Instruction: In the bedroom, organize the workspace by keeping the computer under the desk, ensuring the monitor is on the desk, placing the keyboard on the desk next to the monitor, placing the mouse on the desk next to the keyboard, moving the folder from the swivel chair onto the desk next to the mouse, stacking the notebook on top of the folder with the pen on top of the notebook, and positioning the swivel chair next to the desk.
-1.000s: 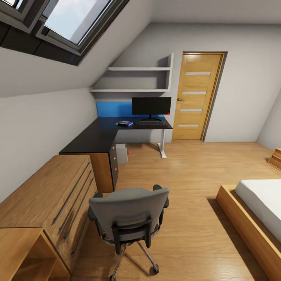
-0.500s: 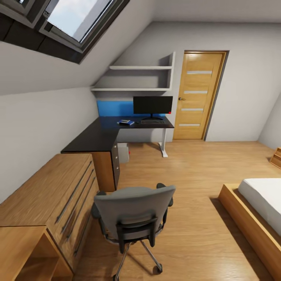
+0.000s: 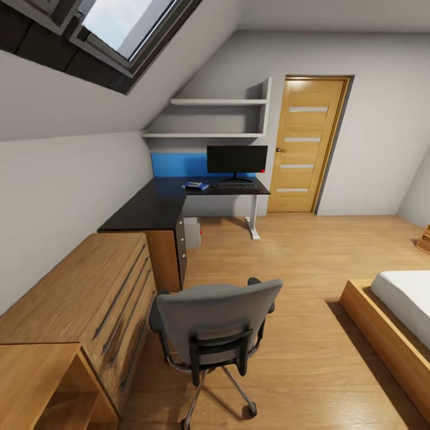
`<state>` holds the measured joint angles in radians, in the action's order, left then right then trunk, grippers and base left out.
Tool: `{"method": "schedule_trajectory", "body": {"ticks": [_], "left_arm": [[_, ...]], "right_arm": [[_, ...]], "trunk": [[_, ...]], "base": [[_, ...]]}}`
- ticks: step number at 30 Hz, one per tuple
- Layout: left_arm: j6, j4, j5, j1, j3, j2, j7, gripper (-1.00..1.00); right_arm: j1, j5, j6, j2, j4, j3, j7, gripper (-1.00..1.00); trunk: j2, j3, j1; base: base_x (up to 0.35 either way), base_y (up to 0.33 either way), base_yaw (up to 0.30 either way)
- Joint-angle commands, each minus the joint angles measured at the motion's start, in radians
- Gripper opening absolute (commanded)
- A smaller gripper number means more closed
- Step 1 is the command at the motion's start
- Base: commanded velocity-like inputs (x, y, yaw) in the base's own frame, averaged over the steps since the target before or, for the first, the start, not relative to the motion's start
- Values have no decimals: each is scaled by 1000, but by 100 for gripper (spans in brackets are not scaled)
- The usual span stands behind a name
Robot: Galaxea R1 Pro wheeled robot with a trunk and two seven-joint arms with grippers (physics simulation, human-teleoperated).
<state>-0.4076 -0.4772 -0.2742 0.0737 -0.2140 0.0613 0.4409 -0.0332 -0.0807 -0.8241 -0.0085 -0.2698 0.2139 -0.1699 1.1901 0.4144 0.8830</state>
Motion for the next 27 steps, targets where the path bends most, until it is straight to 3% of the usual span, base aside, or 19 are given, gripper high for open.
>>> {"method": "schedule_trajectory", "body": {"ticks": [1,27], "left_arm": [[-3,-1,-10,0,-8,-1,7,100],[-2,-1,-9,0,-8,-2,7,100]], "right_arm": [[-1,-8,-3,-1,0,9,-3,100],[-1,-8,-3,-2,1,9,-3,100]], "trunk": [[8,4,4],[190,86,104]], "base": [[0,10,0],[-60,2,0]]}}
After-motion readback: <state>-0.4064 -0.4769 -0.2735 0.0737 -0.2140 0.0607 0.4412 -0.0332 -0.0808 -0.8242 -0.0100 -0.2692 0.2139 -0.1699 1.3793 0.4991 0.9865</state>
